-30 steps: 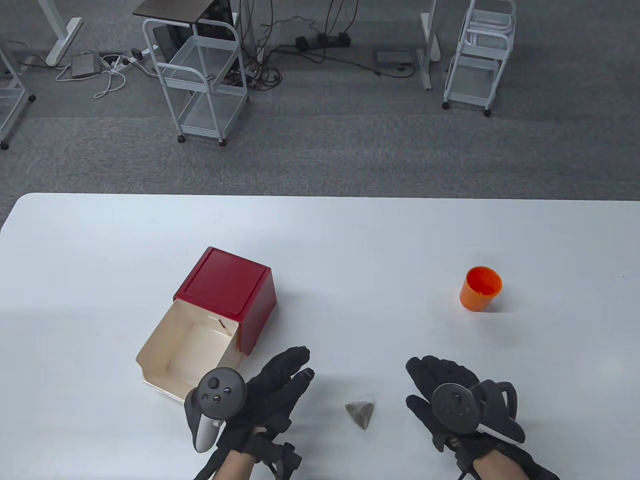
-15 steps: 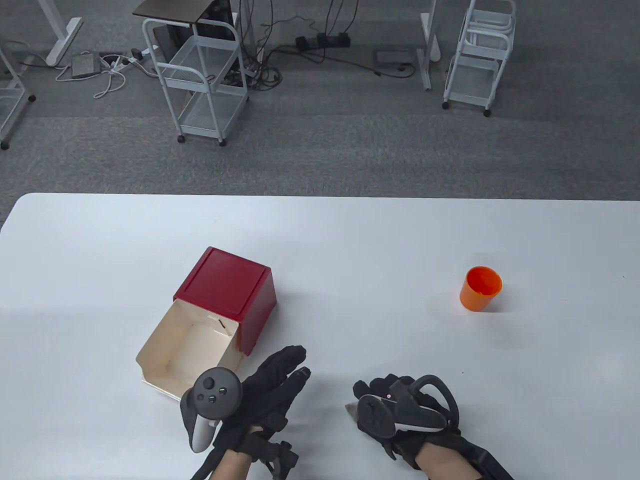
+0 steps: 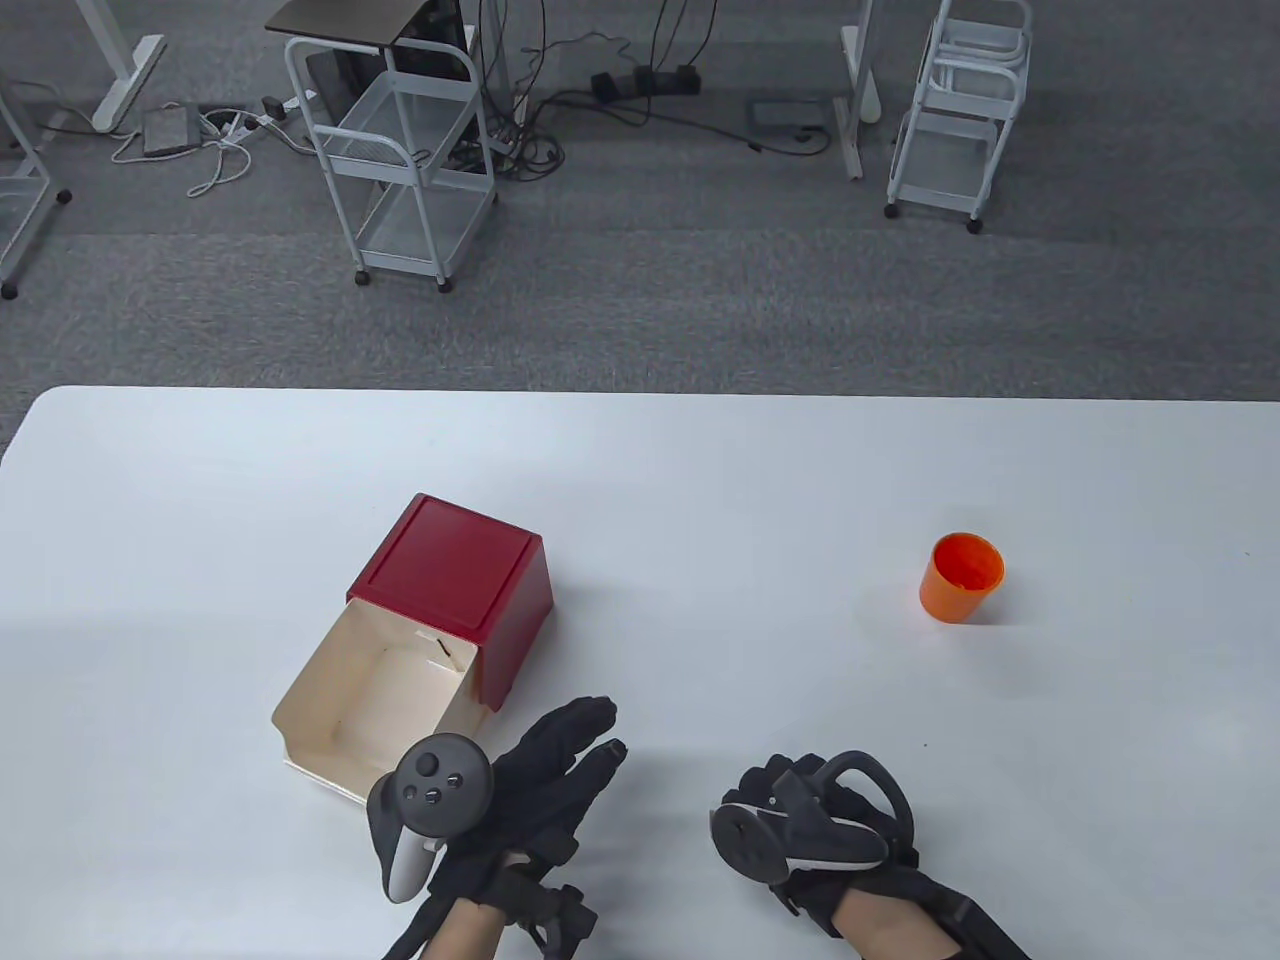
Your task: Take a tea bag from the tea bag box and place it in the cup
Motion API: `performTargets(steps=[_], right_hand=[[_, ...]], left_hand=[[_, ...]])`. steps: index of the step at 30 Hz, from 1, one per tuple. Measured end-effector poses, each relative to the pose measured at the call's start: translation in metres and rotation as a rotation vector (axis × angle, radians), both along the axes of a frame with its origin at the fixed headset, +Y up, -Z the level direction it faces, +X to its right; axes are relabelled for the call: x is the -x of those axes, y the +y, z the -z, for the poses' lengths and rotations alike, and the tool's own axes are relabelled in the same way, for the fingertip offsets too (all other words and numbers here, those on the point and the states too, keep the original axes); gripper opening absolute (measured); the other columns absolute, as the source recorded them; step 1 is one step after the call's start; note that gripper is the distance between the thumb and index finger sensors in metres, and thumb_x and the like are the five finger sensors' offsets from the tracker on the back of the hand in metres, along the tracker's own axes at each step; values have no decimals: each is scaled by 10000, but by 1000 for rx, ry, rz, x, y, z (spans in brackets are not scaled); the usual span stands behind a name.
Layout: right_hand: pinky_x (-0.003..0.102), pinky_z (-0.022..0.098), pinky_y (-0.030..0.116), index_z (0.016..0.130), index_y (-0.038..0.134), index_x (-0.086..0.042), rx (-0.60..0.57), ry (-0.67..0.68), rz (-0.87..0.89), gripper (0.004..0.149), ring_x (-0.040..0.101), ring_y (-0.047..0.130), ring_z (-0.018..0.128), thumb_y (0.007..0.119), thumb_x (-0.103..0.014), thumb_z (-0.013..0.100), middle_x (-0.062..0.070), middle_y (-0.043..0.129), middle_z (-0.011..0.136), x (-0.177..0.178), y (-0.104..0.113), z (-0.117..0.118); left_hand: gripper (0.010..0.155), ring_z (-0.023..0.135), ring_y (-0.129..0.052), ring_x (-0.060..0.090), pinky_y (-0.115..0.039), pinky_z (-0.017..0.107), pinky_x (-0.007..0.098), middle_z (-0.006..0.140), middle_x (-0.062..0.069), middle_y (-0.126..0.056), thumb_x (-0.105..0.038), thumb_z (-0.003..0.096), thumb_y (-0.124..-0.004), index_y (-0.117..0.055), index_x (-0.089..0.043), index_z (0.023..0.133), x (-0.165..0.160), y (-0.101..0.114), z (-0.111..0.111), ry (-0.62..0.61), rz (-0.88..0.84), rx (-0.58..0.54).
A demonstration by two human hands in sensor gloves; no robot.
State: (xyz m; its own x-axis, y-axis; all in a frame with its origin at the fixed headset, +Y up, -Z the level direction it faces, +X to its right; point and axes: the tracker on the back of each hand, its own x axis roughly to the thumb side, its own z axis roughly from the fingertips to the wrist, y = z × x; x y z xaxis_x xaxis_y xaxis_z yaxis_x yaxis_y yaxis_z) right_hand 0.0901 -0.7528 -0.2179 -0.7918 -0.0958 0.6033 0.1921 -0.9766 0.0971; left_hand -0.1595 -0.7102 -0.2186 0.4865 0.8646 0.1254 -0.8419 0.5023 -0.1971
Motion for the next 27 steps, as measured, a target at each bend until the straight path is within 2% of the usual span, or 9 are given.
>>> performTargets(steps=[5,13,20,27], right_hand=[[510,544,712,799,804,-202,-7,-36,45,399,338,877,591,803,-398,451,72,886,724,-11,7,1],[506,534,720,793,809,-204,-74,-122,175,398,332,885,578,802,-401,447,70,893,714,-39,35,6],[511,540,713,797,806,-202,-150,-266,300,400,342,878,588,801,-398,449,75,887,725,-84,60,17],[519,546,702,805,802,-197,-185,-443,367,400,352,870,595,799,-392,456,85,880,734,-131,73,32]], left_hand=[[647,944,-821,351,-714,693,465,1113,109,-771,-592,477,-703,-758,-256,1026,-1,0,0,-4,4,0],[643,944,-821,349,-713,694,465,1108,108,-775,-590,478,-703,-759,-255,1025,-2,-1,0,-11,9,6],[643,944,-821,350,-713,695,465,1112,107,-772,-590,479,-702,-758,-256,1025,-3,-1,0,-11,8,9],[644,946,-821,347,-712,696,465,1112,108,-772,-591,479,-703,-758,-256,1026,-3,-2,0,-15,14,15]])
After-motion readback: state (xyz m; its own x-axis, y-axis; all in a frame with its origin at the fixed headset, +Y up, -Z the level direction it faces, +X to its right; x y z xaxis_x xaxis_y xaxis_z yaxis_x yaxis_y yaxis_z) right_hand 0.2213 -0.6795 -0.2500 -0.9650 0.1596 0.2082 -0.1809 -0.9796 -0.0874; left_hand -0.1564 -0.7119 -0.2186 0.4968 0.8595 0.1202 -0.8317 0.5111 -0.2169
